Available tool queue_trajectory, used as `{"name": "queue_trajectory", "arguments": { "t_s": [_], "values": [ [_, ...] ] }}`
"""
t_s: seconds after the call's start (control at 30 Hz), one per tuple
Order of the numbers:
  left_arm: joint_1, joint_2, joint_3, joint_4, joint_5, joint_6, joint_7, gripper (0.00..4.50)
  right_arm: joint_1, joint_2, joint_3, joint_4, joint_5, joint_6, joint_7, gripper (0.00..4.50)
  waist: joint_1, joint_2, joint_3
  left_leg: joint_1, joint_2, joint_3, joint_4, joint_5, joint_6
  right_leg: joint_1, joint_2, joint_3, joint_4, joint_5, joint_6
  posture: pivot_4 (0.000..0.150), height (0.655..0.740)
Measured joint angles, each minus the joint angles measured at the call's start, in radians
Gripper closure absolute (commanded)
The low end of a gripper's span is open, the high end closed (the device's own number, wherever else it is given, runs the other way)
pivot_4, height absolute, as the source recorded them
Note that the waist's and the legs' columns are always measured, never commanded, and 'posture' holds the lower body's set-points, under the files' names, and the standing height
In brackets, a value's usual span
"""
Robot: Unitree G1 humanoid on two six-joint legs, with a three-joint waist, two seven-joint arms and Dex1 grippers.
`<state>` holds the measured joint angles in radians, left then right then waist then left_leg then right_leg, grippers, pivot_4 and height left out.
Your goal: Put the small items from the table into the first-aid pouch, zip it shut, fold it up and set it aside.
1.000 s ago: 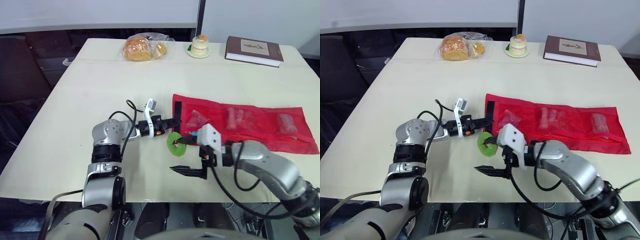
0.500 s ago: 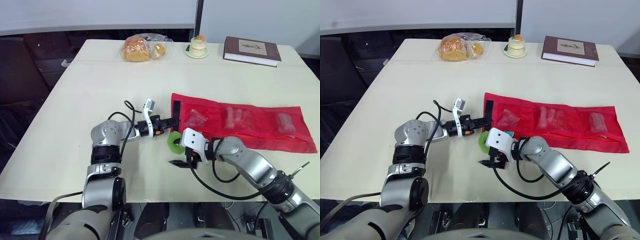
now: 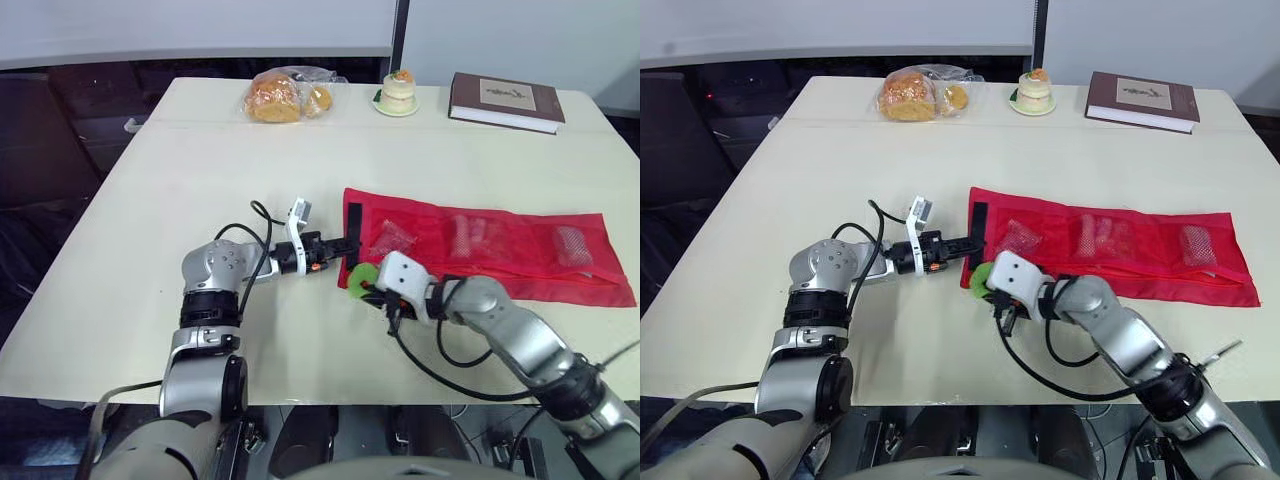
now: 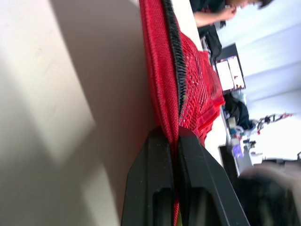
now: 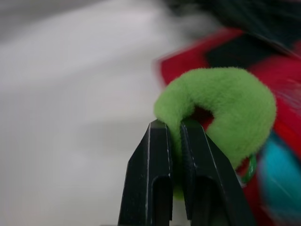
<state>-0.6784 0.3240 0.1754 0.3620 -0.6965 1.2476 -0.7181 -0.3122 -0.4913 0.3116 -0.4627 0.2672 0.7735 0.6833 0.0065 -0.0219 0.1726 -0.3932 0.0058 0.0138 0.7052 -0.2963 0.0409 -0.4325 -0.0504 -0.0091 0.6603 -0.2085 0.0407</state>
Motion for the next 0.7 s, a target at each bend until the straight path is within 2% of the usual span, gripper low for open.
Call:
{"name": "queue_trajectory", "arguments": {
  "t_s": [0.1,0.13,0.33,0.7],
  "values": [
    [0.004,0.012,-0.030,0.002,0.010,-0.034,-0.024,4.50,0.040,0.055,-0.137,-0.080,0.124,0.069,-0.020,4.44,-0.001,0.000,0.000,0.000,0.000,-0.002,-0.001,0.000,0.001,0.000,0.001,-0.001,0.000,0.000,0.000,0.150,0.7289],
    [0.005,0.017,-0.044,0.004,0.014,-0.050,-0.039,4.50,0.084,0.049,-0.218,-0.110,0.173,0.088,-0.026,4.44,0.004,0.000,0.000,0.000,0.000,-0.003,-0.001,-0.001,0.001,0.000,0.001,-0.002,0.000,0.000,0.000,0.150,0.7289],
    [0.001,0.049,-0.080,0.033,0.031,-0.104,-0.084,4.50,0.204,-0.007,-0.443,-0.153,0.285,0.138,-0.047,4.44,0.002,0.000,0.000,0.001,0.000,-0.001,-0.001,-0.001,0.002,0.000,0.001,0.000,0.000,0.000,0.000,0.150,0.7289],
    [-0.024,0.063,-0.133,0.085,0.043,-0.166,-0.137,4.50,0.327,-0.065,-0.581,-0.168,0.341,0.107,-0.084,4.44,0.007,0.000,0.000,0.000,0.001,-0.001,-0.001,-0.001,0.002,0.000,0.002,0.000,0.000,0.000,0.000,0.150,0.7289]
  ]
}}
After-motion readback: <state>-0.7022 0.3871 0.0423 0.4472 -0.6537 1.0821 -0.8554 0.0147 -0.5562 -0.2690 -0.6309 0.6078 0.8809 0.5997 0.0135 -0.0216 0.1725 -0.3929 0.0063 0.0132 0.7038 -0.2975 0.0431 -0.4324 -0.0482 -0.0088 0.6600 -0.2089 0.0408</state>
